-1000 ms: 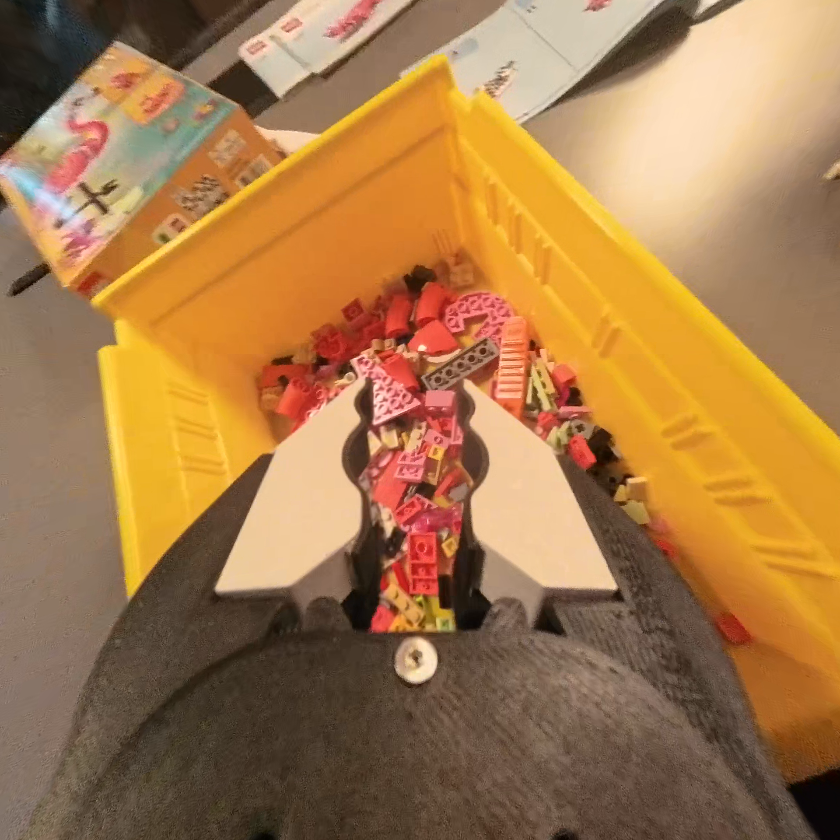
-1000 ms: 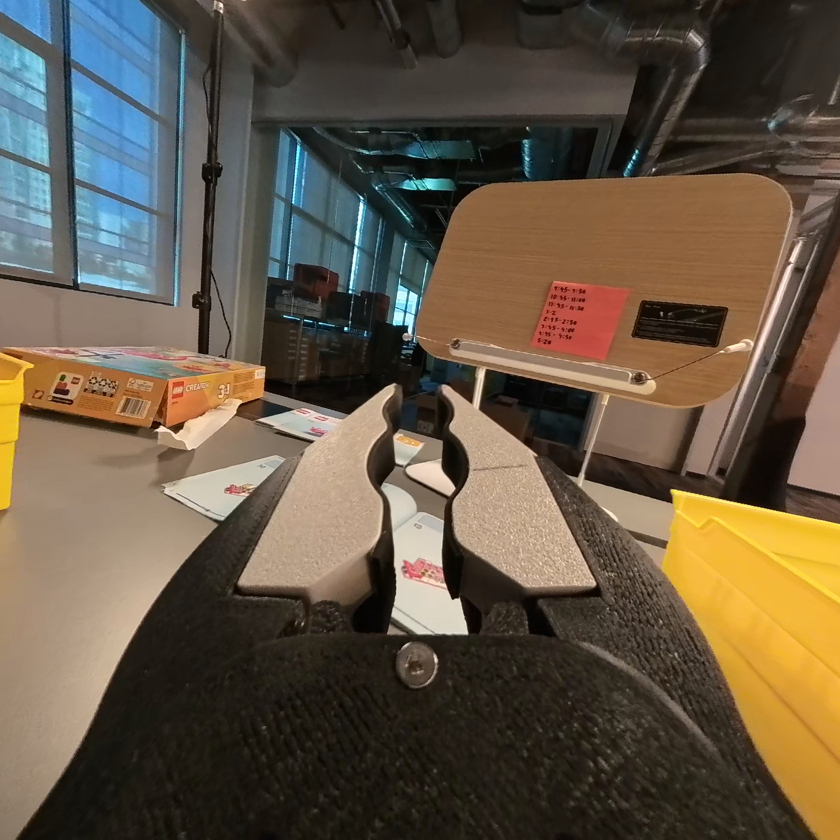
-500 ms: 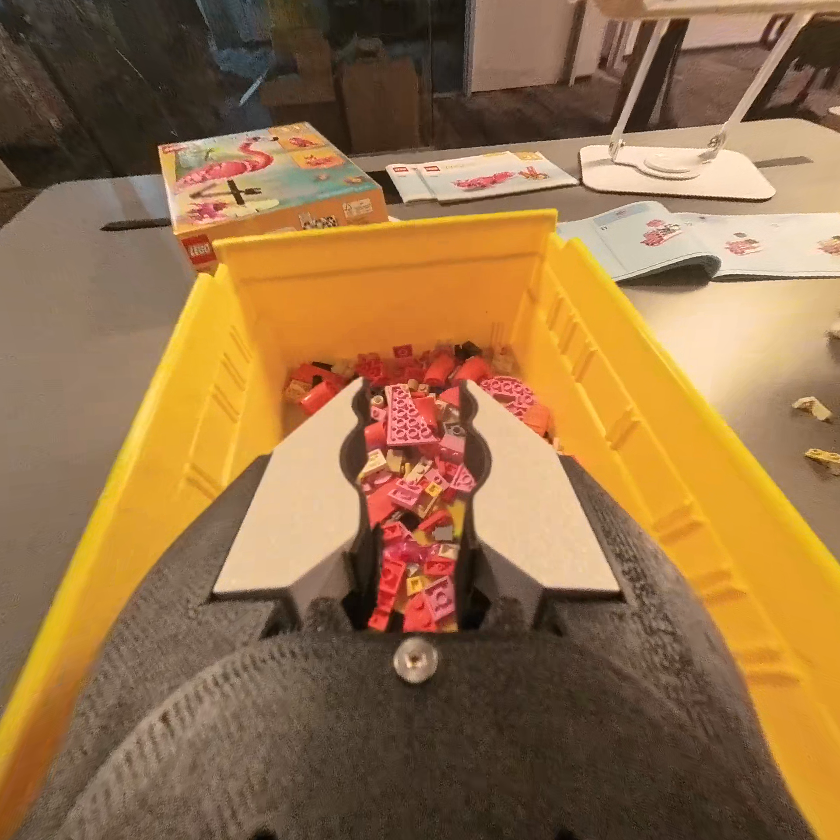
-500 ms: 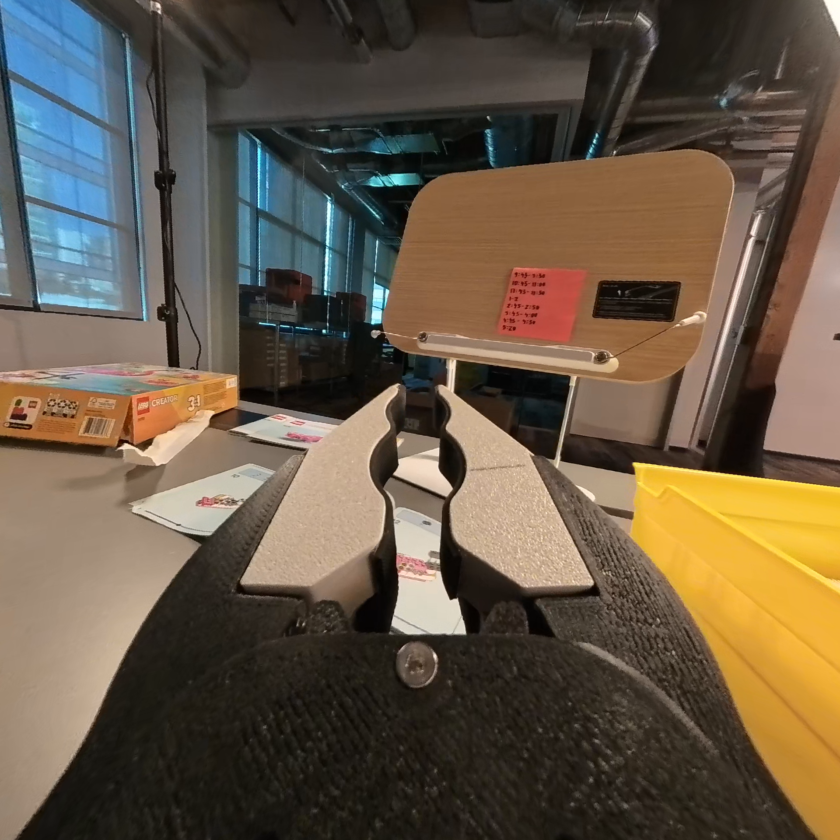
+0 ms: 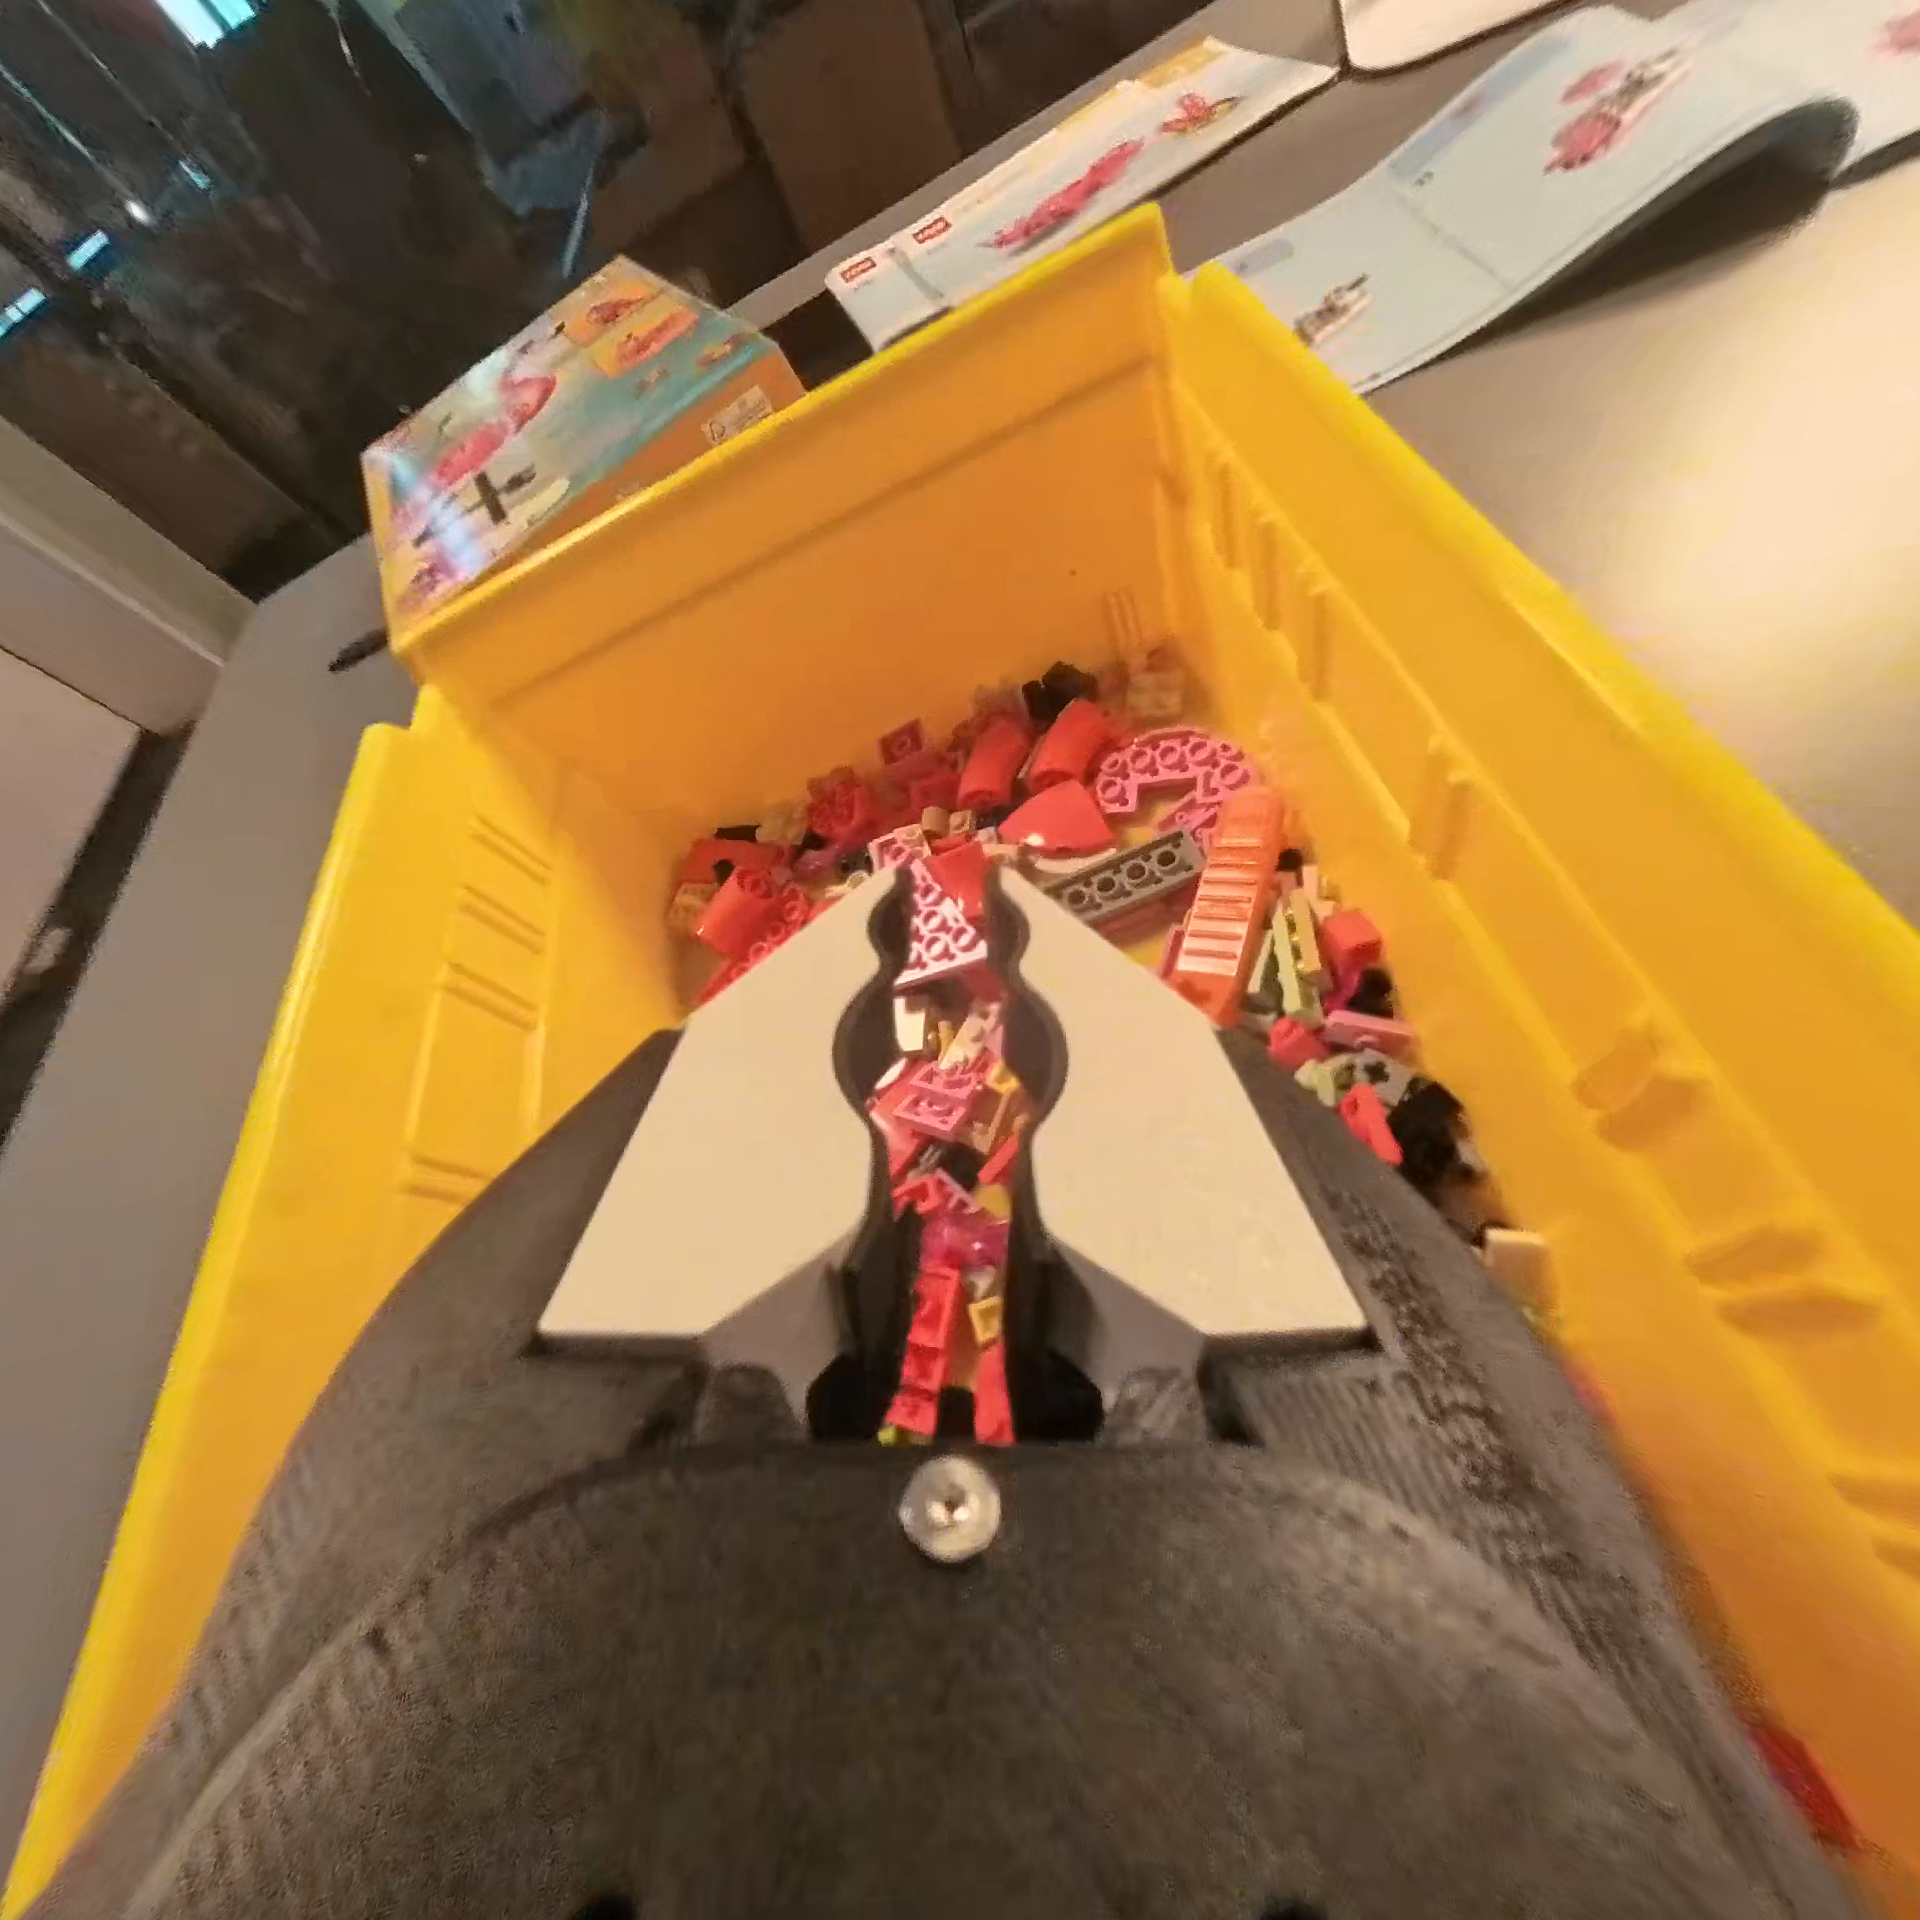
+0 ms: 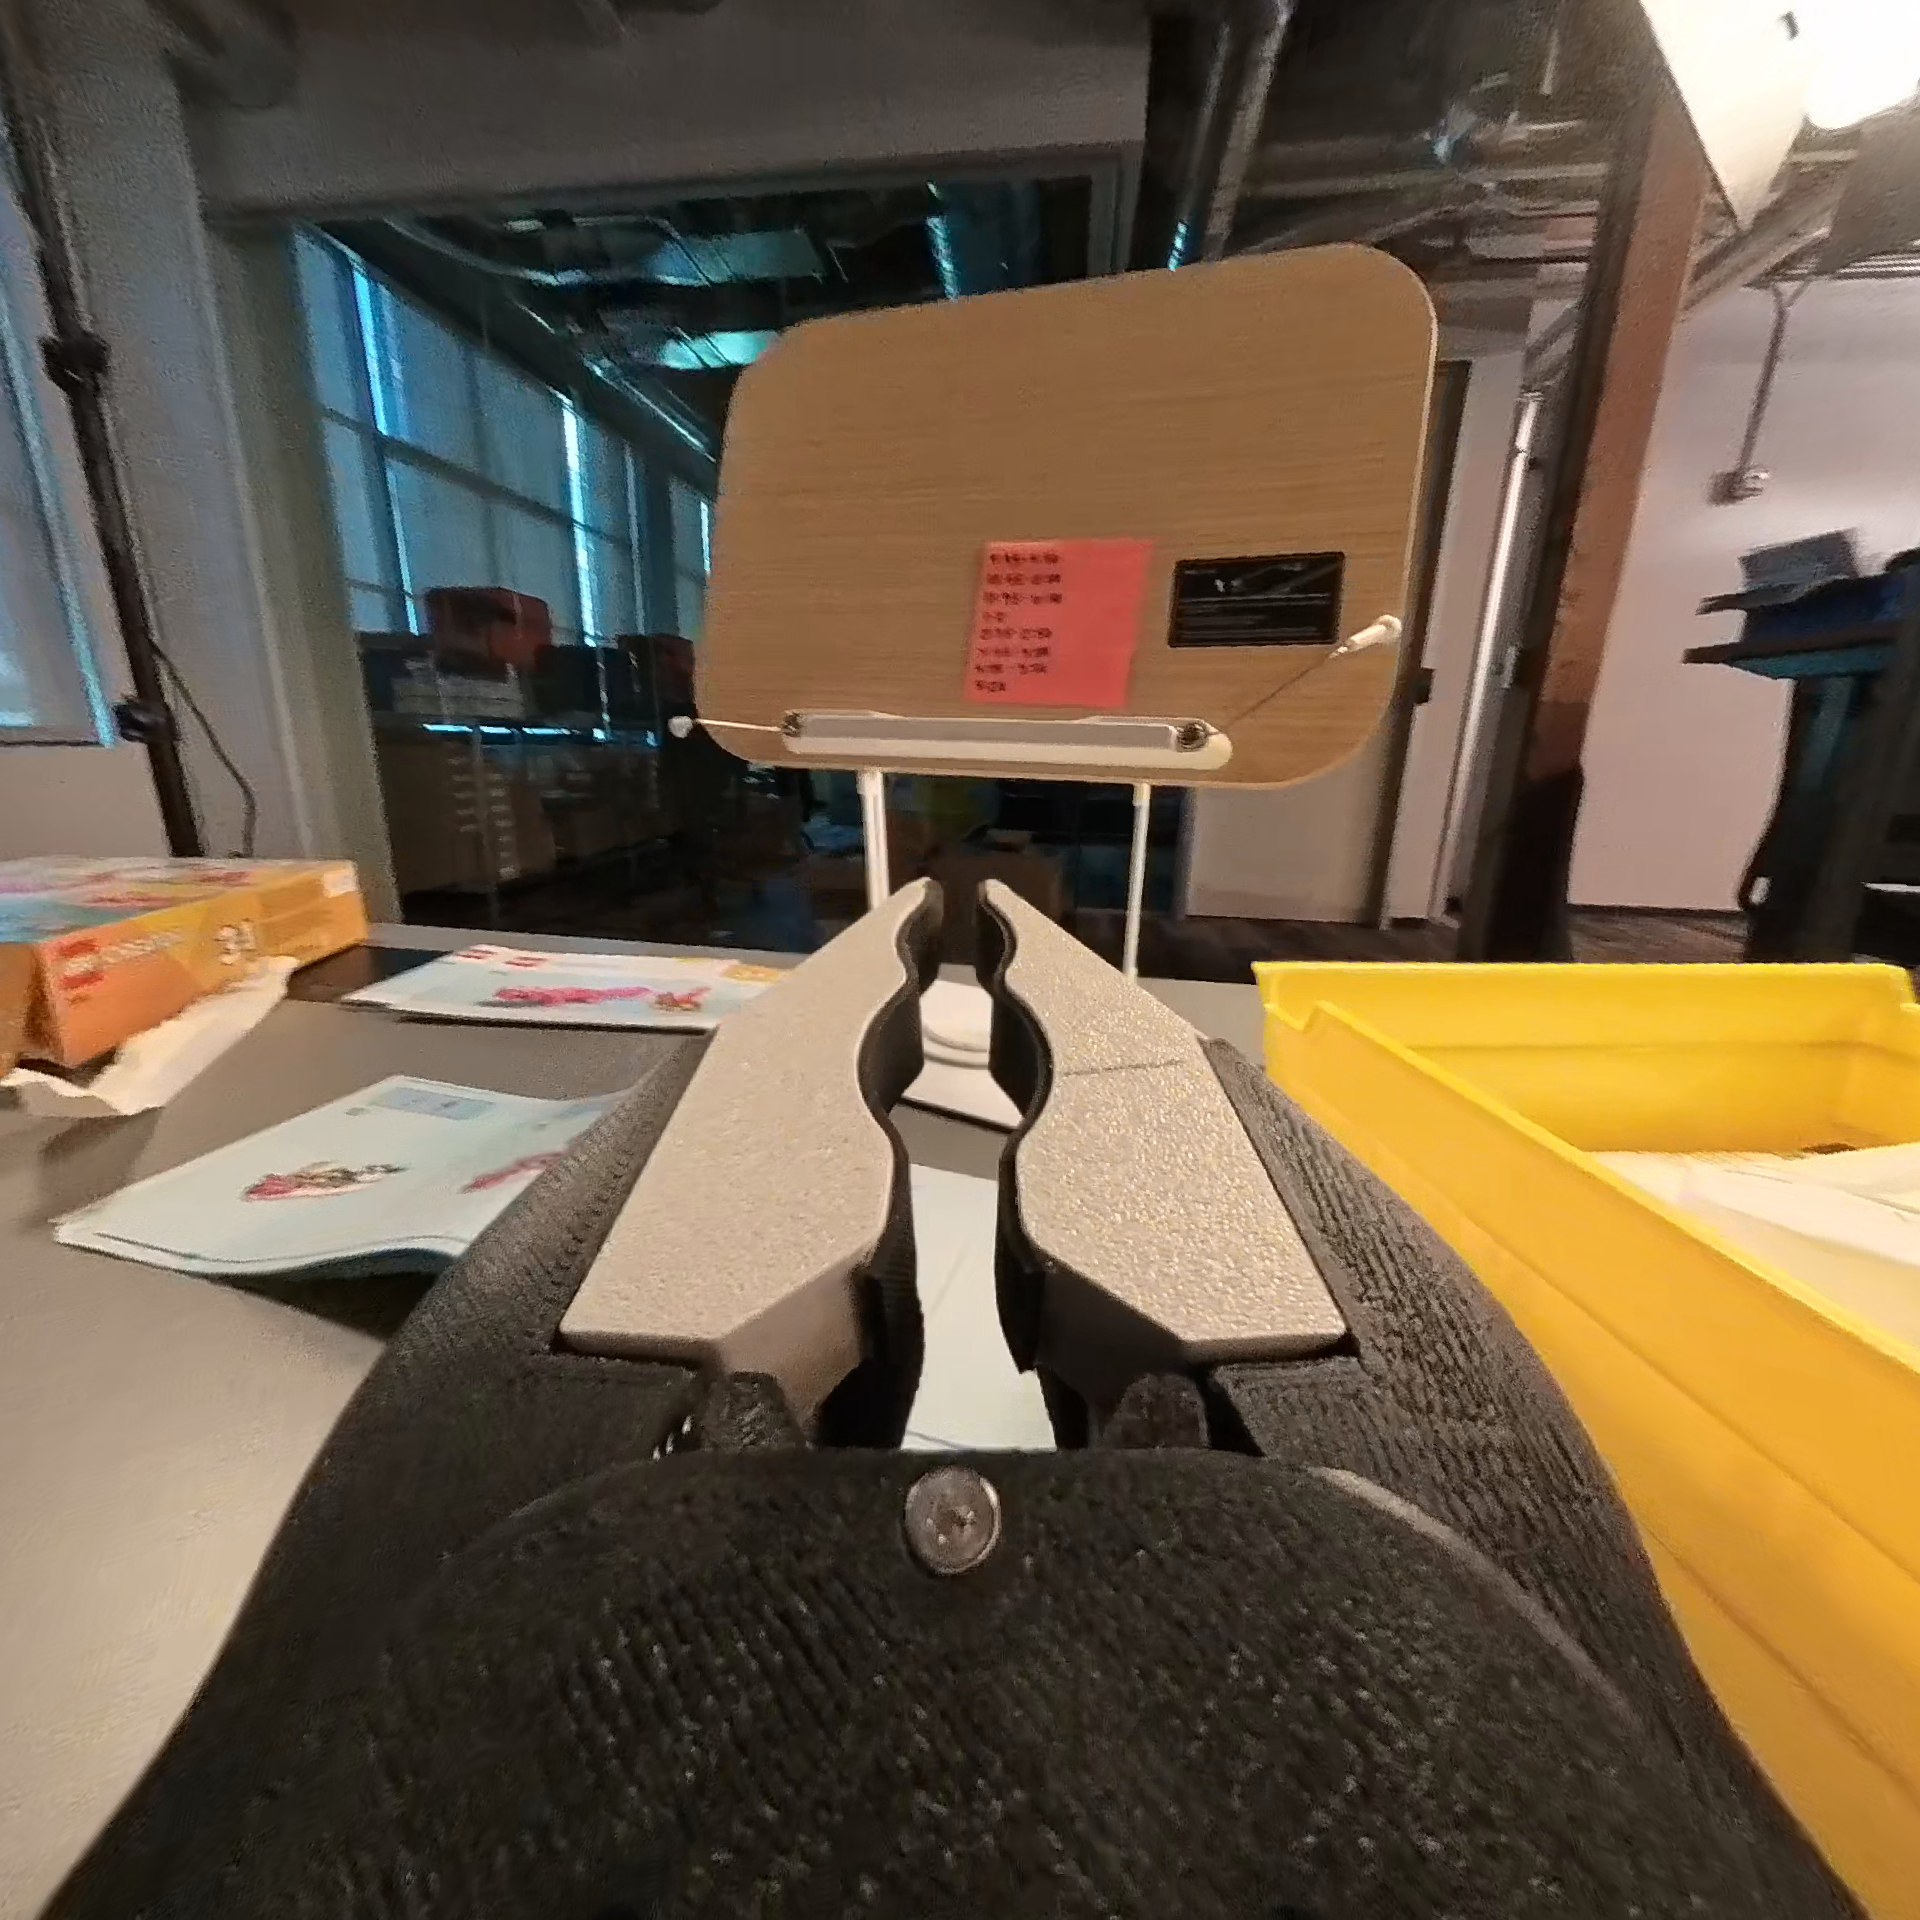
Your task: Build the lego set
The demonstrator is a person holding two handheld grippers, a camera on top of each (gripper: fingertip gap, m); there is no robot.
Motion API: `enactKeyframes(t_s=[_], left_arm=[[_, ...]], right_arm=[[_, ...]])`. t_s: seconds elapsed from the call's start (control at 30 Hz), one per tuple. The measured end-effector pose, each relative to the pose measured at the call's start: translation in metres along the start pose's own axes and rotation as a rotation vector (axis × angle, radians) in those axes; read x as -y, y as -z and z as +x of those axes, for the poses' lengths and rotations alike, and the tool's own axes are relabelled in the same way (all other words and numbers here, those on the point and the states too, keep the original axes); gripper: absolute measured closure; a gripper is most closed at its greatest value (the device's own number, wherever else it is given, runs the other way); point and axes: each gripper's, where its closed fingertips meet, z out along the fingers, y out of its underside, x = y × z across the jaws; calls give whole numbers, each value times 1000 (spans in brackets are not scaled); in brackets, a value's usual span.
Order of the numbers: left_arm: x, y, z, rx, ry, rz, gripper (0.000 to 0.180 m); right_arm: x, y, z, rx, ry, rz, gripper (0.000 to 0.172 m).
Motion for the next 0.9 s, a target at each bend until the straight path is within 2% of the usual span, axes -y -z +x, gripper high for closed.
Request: enactKeyframes(t_s=[0.23,0.9], left_arm=[[-7,-2,-3,115,-164,-65,171],[-6,-1,-6,137,-165,-58,172]], right_arm=[[-4,-1,0,3,31,-21,172],[0,0,-10,54,21,1,172]])
